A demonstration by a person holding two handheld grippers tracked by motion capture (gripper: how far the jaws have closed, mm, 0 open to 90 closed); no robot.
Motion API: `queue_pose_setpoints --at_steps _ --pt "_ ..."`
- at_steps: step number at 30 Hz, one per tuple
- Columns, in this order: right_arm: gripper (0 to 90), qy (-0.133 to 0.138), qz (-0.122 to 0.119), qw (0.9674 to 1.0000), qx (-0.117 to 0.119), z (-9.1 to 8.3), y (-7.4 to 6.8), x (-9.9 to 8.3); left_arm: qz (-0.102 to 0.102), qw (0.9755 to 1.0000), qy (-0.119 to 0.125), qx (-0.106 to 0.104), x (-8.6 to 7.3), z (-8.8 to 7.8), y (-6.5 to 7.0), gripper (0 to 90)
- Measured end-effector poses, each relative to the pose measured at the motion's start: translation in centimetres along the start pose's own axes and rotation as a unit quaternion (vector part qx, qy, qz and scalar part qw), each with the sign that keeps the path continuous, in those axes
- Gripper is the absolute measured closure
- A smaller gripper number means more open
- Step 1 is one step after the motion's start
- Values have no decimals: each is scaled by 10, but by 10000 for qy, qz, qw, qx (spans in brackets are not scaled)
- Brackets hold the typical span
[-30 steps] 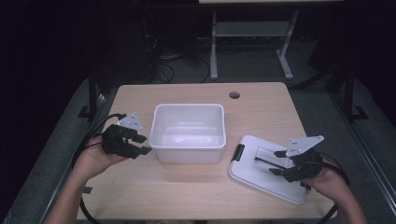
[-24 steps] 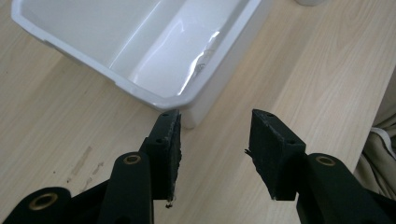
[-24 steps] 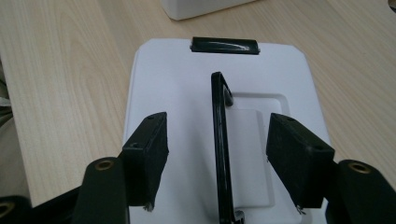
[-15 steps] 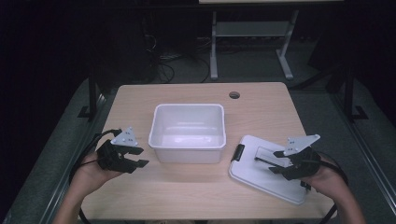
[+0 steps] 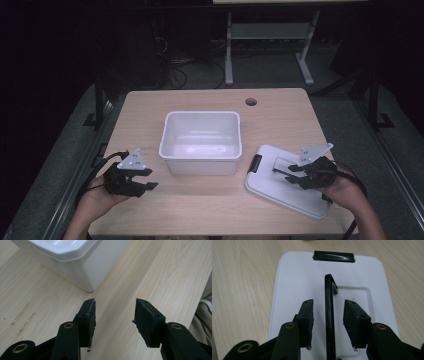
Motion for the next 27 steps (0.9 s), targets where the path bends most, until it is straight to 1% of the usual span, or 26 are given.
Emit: queue_pose_setpoints --at_steps 4,5,9,10,17,22,25,27 --pt "607 -28 -2 10000 -17 1 0 0 -36 10000 23 -19 -3 3 3 503" --pt "614 -29 0 10000 -13 1 0 0 -17 10000 10 -12 -4 4 3 500" --pt "623 -52 1 10000 0 3 0 0 -88 9999 51 -59 -9 8 7 496" --pt "624 -66 -15 10000 10 3 1 0 -63 10000 51 -55 -10 10 8 492" --pt "641 -92 12 9999 40 7 1 -1 -71 9999 85 -74 -18 16 12 483" --pt "650 -125 43 9999 60 11 2 -1 -76 9999 56 -59 -22 18 15 479" --pt "653 -149 30 9999 78 12 2 -1 -107 9999 101 -77 -24 19 17 478" --pt "664 -168 49 9998 85 13 3 -2 -88 9999 110 -51 -25 20 18 476"
Point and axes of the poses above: each handheld gripper's, and its own axes: z roughly forward along the jaws, x roughly out of its top, y roughly to its right, the point moved 2 cm from there along z, roughly forward along the jaws, and after that the axes turned 10 degrees about x, right-handed, at the moved point
